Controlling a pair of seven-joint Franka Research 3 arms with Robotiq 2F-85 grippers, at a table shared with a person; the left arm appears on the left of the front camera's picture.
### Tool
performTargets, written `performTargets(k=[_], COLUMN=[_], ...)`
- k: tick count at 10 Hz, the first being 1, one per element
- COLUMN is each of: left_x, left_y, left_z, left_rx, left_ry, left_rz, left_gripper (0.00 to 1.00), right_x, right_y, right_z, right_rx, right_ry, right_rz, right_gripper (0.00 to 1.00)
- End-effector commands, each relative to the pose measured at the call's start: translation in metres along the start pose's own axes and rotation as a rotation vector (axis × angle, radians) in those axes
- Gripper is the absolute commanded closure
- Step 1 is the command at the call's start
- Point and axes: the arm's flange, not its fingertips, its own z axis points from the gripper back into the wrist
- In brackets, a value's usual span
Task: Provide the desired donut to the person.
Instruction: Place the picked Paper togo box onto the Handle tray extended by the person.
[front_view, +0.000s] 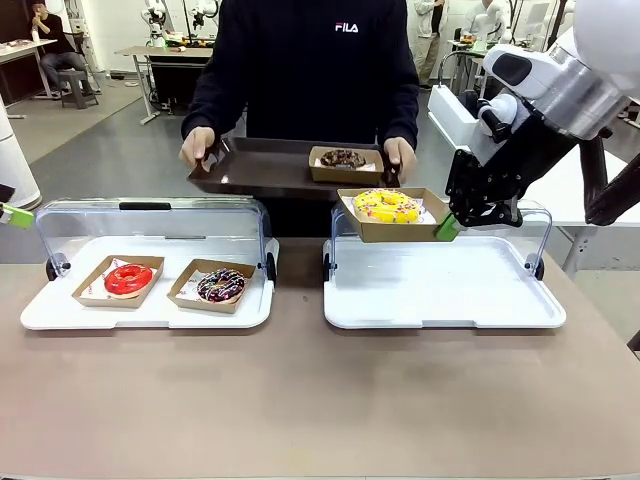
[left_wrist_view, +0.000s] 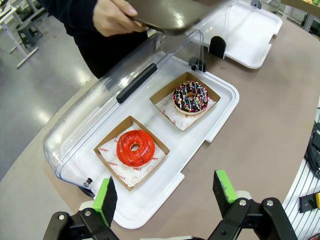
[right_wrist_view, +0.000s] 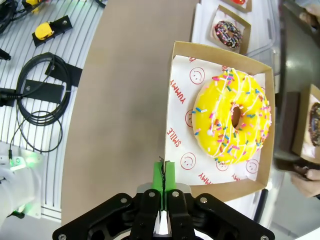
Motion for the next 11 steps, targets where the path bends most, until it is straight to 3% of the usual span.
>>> performTargets(k=[1, 11], left_x=[-0.0013, -0.0013], left_y=[0.0011, 0.0011], left_z=[0.0, 0.0], left_rx=[-0.006, -0.006], left_ry=[-0.009, -0.009], left_rz=[-0.002, -0.002], left_gripper=[0.0, 0.0], right_x=[-0.0006, -0.0006], right_y=[0.0021, 0.0021], right_z=[-0.0017, -0.0017], right_rx=[-0.009, -0.009], right_ry=[0.02, 0.02], right_rz=[0.0, 0.0], right_gripper=[1.0, 1.0])
